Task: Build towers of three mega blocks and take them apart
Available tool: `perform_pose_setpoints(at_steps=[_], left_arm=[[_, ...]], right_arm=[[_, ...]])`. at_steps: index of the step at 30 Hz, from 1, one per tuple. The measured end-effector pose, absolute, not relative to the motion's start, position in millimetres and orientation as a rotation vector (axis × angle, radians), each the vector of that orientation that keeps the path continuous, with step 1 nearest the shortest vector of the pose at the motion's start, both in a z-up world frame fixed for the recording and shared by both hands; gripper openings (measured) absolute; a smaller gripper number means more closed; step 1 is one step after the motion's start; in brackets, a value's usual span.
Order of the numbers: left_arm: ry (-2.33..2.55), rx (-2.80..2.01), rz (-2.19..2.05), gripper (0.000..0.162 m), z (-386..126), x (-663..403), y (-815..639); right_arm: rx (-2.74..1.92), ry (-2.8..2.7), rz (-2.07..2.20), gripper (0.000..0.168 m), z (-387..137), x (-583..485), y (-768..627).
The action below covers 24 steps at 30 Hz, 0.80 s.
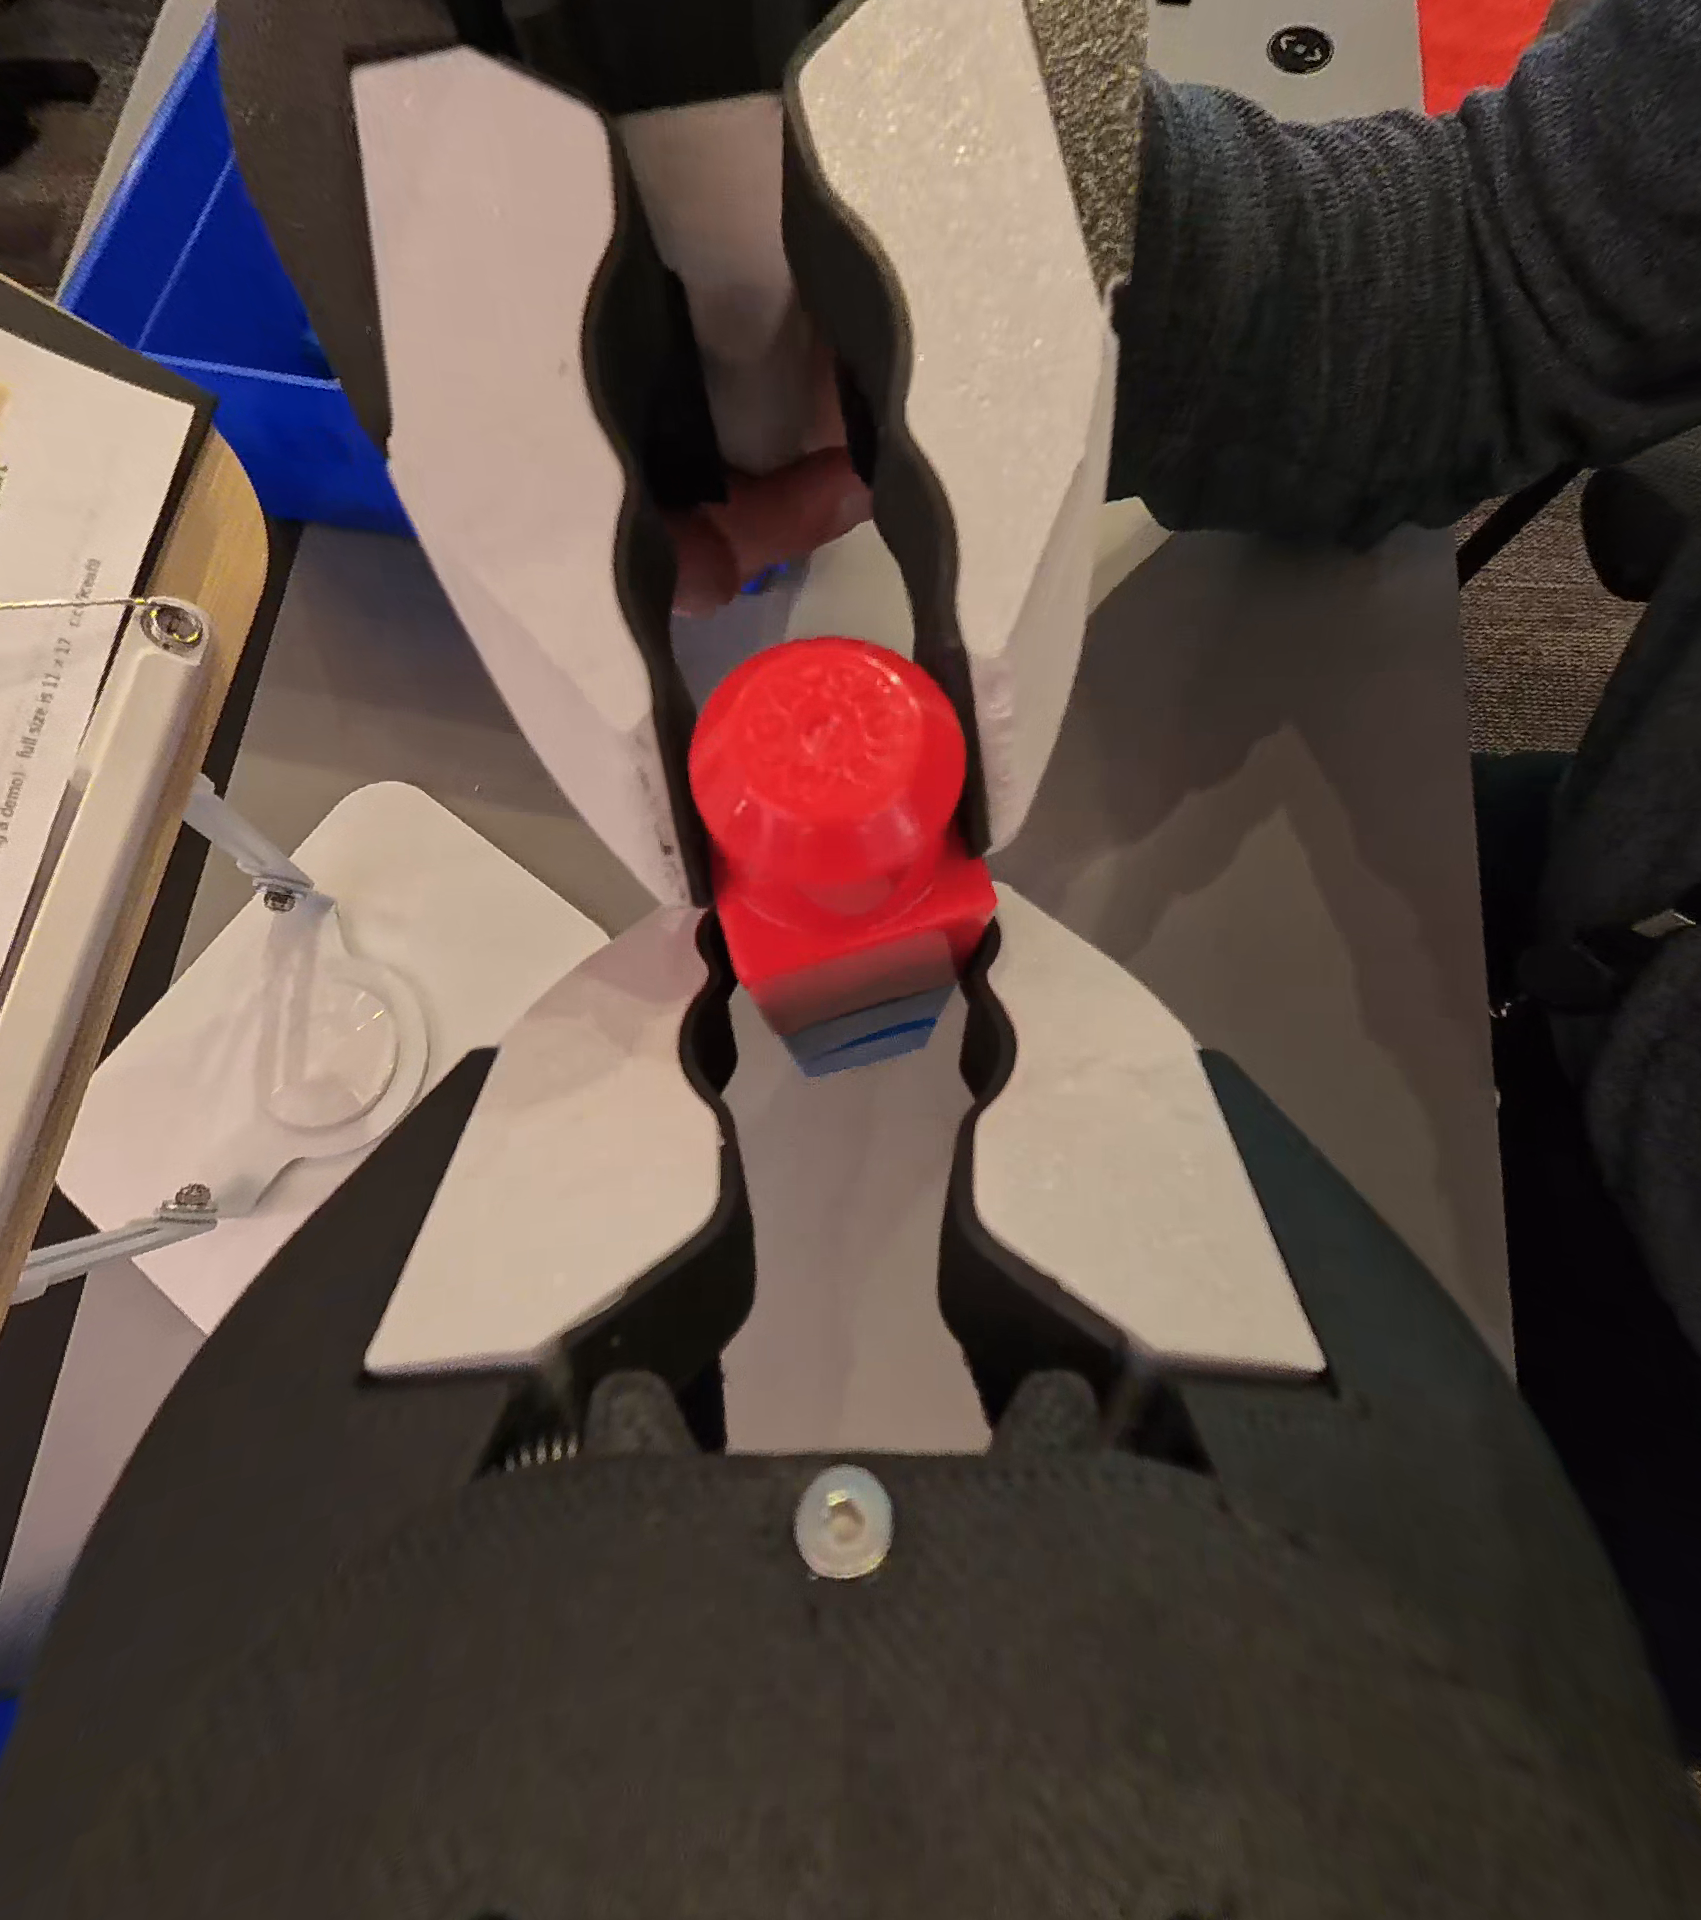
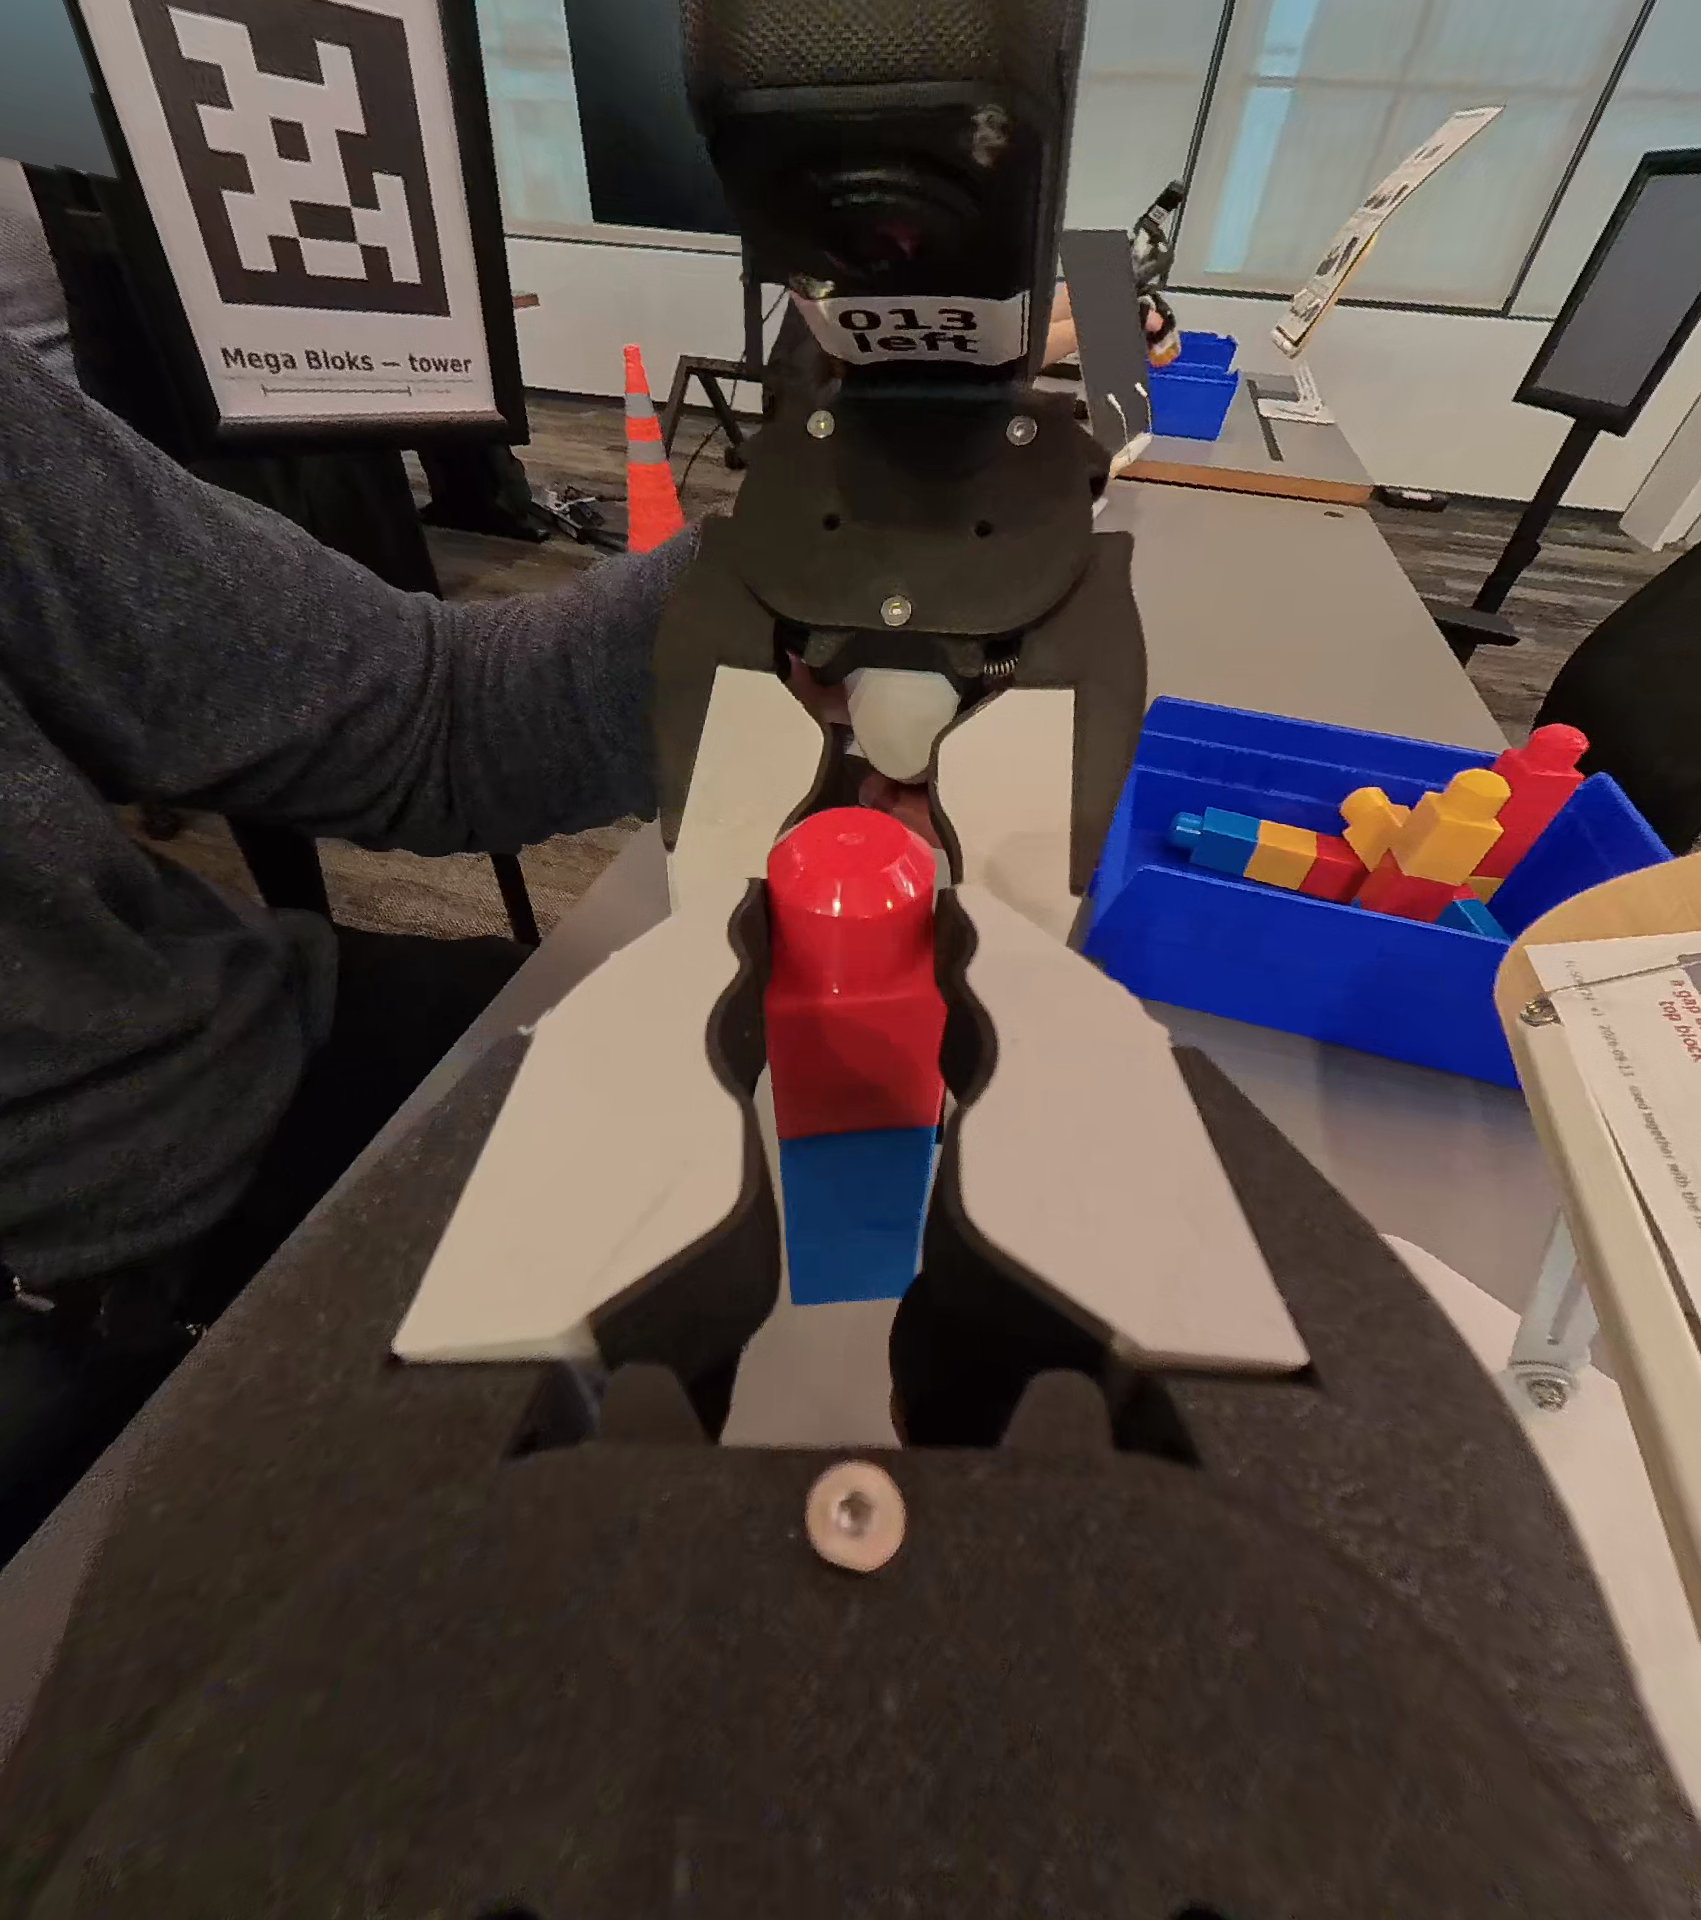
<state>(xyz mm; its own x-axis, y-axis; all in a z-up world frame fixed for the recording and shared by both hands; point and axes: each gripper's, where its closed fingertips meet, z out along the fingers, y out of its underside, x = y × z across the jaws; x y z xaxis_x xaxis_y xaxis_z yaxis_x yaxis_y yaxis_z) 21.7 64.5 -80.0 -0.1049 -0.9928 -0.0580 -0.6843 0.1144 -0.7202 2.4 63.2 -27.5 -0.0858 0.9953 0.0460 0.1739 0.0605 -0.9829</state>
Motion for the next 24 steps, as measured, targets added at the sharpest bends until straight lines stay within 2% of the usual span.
perform_pose_setpoints(at_steps=[11, 16, 19, 24], left_arm=[[1.764, -1.583, -0.815, 0.040, -69, 25, 66], [1.693, -1.606, -0.876, 0.050, -77, 29, 69], [1.656, -1.611, -0.903, 0.039, -83, 32, 71], [1.627, -1.632, -0.866, 0.037, -87, 32, 76]], right_arm=[[-1.235, -1.358, 1.150, 0.028, -17, 3, 66], [-1.213, -1.289, 1.160, 0.028, -8, 6, 72], [-1.187, -1.256, 1.173, 0.028, -2, 8, 73], [-1.219, -1.263, 1.186, 0.028, -6, 13, 76]])
